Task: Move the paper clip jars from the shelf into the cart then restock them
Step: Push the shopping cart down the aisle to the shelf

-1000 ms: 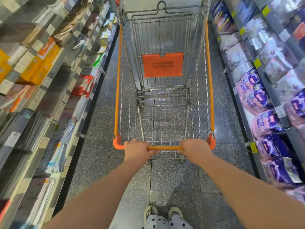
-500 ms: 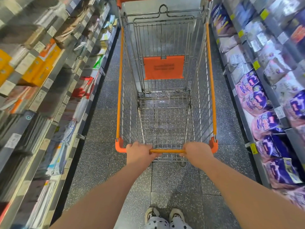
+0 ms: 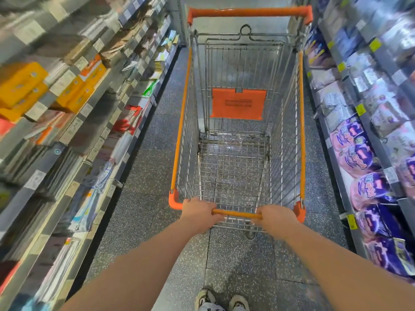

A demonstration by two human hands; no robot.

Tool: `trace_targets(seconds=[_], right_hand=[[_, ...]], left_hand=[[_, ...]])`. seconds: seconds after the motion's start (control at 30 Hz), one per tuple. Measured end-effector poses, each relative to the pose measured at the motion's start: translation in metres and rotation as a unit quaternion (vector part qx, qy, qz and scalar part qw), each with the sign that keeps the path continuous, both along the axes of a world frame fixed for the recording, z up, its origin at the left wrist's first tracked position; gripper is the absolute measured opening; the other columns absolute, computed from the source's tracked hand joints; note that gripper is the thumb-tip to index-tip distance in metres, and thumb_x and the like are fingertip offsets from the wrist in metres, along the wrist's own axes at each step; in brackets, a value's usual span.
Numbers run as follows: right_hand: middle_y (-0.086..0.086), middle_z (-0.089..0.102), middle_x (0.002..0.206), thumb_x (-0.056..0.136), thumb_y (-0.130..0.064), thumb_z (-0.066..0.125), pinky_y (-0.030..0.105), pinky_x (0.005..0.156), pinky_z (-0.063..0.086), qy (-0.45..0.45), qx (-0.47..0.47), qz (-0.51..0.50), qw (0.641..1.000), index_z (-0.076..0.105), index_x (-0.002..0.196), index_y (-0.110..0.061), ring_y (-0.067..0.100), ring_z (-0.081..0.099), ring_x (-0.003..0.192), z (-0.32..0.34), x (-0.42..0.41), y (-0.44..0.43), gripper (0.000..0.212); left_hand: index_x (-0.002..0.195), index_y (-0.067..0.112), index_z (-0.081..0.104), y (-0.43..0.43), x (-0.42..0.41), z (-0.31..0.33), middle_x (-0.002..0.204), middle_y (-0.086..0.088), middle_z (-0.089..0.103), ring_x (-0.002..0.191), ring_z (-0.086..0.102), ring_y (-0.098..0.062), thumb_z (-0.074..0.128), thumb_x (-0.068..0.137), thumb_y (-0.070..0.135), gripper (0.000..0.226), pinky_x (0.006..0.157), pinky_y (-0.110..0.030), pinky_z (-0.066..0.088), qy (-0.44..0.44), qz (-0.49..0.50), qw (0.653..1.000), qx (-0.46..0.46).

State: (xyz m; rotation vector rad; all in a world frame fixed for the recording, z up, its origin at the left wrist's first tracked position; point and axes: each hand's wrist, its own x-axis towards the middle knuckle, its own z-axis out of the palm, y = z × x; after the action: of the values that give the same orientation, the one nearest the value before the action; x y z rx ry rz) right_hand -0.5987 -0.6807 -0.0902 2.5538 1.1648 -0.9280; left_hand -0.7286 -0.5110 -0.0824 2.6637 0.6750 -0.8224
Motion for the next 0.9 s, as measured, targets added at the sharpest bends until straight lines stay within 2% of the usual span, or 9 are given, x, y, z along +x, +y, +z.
trace_targets(seconds=[0.13,0.27,0.33,0.43,0.53,0.63,0.7,0.8,0.9], right_hand=[[-0.007,0.059,0.082,0.094,-0.046,0.045,0.018,0.063,0.049,0.059,-0.003,-0.009,0.998,0.059,0.111,-0.020,0.005,0.053,0.069,0.009,0.000,0.002,0.034],[0.002,0.058,0.122,0.092,-0.047,0.048,0.030,0.093,0.047,0.106,-0.009,-0.012,0.994,0.054,0.126,-0.017,0.016,0.055,0.104,0.041,-0.002,0.010,0.046],[0.003,0.056,0.128,0.092,-0.043,0.048,0.033,0.099,0.043,0.114,0.028,-0.016,0.993,0.056,0.126,-0.017,0.018,0.053,0.114,0.063,-0.001,0.019,0.043],[-0.004,0.056,0.128,0.092,-0.040,0.050,0.028,0.096,0.041,0.094,0.104,-0.009,0.990,0.058,0.122,-0.024,0.014,0.052,0.112,0.098,0.004,0.046,0.035],[-0.006,0.060,0.124,0.094,-0.036,0.048,0.028,0.093,0.043,0.046,0.213,0.026,0.976,0.061,0.118,-0.026,0.013,0.055,0.110,0.137,0.005,0.078,0.029],[-0.002,0.067,0.112,0.095,-0.032,0.047,0.026,0.078,0.042,-0.007,0.301,0.107,0.948,0.065,0.112,-0.024,0.016,0.059,0.102,0.182,0.005,0.104,0.026],[-0.004,0.068,0.103,0.095,-0.030,0.045,0.026,0.071,0.036,-0.044,0.334,0.164,0.927,0.066,0.109,-0.027,0.018,0.060,0.096,0.211,0.004,0.118,0.025],[-0.007,0.061,0.080,0.095,-0.029,0.045,0.028,0.064,0.035,-0.047,0.401,0.220,0.888,0.064,0.092,-0.029,0.019,0.058,0.085,0.251,-0.005,0.135,0.019],[-0.002,0.064,0.080,0.094,-0.025,0.049,0.031,0.066,0.041,-0.002,0.490,0.261,0.832,0.068,0.096,-0.022,0.018,0.058,0.078,0.287,-0.029,0.153,0.020]], left_hand=[[0.104,0.023,0.060,0.007,-0.001,0.014,0.106,-0.001,0.056,0.099,0.055,-0.020,0.050,0.090,0.046,0.029,0.095,-0.042,0.044,-0.033,0.016,0.996,-0.080],[0.116,0.019,0.058,0.014,-0.003,0.037,0.117,-0.005,0.056,0.101,0.056,-0.022,0.053,0.092,0.033,0.028,0.089,-0.037,0.048,-0.044,-0.010,0.995,-0.091],[0.120,0.017,0.056,0.018,-0.004,0.055,0.118,-0.006,0.058,0.102,0.056,-0.022,0.049,0.093,0.029,0.030,0.087,-0.036,0.049,-0.048,-0.011,0.995,-0.092],[0.119,0.016,0.057,0.022,-0.002,0.092,0.117,-0.006,0.061,0.101,0.058,-0.022,0.045,0.095,0.027,0.029,0.087,-0.037,0.051,-0.094,0.012,0.993,-0.073],[0.112,0.017,0.059,0.025,0.004,0.136,0.109,-0.007,0.063,0.098,0.058,-0.024,0.043,0.095,0.026,0.025,0.081,-0.034,0.050,-0.163,0.028,0.986,-0.020],[0.105,0.014,0.060,0.025,0.006,0.181,0.097,-0.009,0.063,0.089,0.057,-0.025,0.041,0.095,0.024,0.024,0.071,-0.032,0.045,-0.242,0.079,0.967,0.015],[0.109,0.016,0.059,0.028,0.001,0.209,0.097,-0.008,0.063,0.090,0.058,-0.026,0.041,0.095,0.026,0.025,0.073,-0.033,0.048,-0.271,0.106,0.954,0.066],[0.105,0.021,0.062,0.034,-0.022,0.249,0.097,-0.002,0.066,0.091,0.060,-0.022,0.044,0.095,0.027,0.021,0.072,-0.033,0.048,-0.335,0.146,0.921,0.137],[0.103,0.025,0.064,0.028,-0.062,0.290,0.102,0.006,0.067,0.093,0.060,-0.013,0.051,0.093,0.029,0.017,0.078,-0.030,0.047,-0.413,0.221,0.861,0.201]])
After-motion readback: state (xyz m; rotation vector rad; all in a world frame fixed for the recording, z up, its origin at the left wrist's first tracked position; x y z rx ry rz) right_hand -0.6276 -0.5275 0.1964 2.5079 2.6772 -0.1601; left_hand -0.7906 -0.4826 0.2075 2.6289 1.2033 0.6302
